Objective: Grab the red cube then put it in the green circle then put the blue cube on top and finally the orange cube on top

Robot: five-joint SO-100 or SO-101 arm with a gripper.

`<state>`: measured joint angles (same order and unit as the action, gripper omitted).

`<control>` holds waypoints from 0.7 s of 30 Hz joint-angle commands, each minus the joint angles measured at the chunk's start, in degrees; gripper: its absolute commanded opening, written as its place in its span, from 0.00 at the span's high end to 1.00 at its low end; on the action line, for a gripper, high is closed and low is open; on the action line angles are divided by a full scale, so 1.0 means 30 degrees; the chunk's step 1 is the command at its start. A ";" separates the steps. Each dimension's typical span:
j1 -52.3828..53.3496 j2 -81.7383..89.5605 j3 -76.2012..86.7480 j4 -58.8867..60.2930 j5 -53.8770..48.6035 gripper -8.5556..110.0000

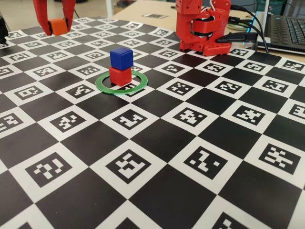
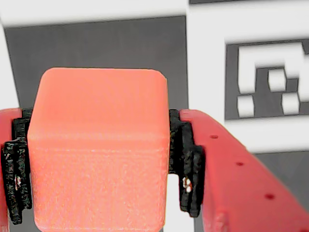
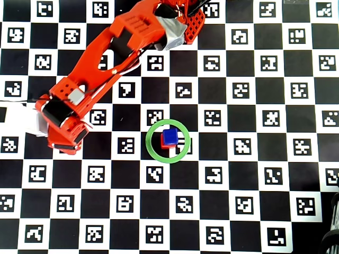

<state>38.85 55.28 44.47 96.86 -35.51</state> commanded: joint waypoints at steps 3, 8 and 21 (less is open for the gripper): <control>-0.1143 0.6562 0.3164 -0.0205 0.0820 0.88; -0.2432 0.9375 0.6152 -0.0498 0.1553 0.88; -0.6563 1.2979 1.1074 -0.0967 0.4131 0.88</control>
<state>21.53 87.80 77.26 94.75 -24.43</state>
